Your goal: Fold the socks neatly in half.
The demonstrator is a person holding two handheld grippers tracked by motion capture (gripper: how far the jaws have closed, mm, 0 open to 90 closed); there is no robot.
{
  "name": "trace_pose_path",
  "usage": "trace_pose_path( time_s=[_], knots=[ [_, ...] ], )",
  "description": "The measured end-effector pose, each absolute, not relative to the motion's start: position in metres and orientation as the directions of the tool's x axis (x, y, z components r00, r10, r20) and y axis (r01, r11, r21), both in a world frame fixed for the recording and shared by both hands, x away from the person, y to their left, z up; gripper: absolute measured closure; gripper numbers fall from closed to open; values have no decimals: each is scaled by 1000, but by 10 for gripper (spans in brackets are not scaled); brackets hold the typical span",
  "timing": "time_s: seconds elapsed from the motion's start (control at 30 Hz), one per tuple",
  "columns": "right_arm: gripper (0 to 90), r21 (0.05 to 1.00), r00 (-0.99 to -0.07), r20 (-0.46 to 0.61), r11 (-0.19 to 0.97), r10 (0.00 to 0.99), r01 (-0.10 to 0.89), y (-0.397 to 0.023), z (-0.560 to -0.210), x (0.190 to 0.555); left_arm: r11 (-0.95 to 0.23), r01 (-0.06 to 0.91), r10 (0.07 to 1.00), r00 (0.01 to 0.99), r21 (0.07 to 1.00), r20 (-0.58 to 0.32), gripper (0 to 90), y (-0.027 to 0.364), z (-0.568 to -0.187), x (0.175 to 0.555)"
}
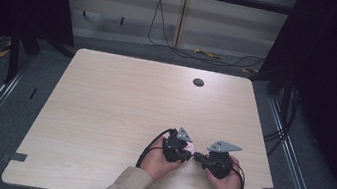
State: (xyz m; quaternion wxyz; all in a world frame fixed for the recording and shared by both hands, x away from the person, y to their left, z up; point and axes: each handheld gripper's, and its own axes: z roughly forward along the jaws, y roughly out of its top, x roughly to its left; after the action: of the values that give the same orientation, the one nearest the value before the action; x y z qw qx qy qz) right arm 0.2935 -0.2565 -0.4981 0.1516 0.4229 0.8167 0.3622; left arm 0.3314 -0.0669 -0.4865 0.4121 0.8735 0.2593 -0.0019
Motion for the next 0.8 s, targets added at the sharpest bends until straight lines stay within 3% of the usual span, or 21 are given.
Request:
trace_pose_path(
  time_s=[0.4, 0.8],
  knots=[
    [900, 721, -596, 55, 382, 801, 579, -256, -498, 294, -448, 442, 483, 851, 777, -206, 676, -49, -468, 341],
    [900, 720, -596, 58, 380, 801, 581, -256, -498, 294, -500, 450, 514, 842, 740, -164, 762, -51, -486, 353]
  ],
)
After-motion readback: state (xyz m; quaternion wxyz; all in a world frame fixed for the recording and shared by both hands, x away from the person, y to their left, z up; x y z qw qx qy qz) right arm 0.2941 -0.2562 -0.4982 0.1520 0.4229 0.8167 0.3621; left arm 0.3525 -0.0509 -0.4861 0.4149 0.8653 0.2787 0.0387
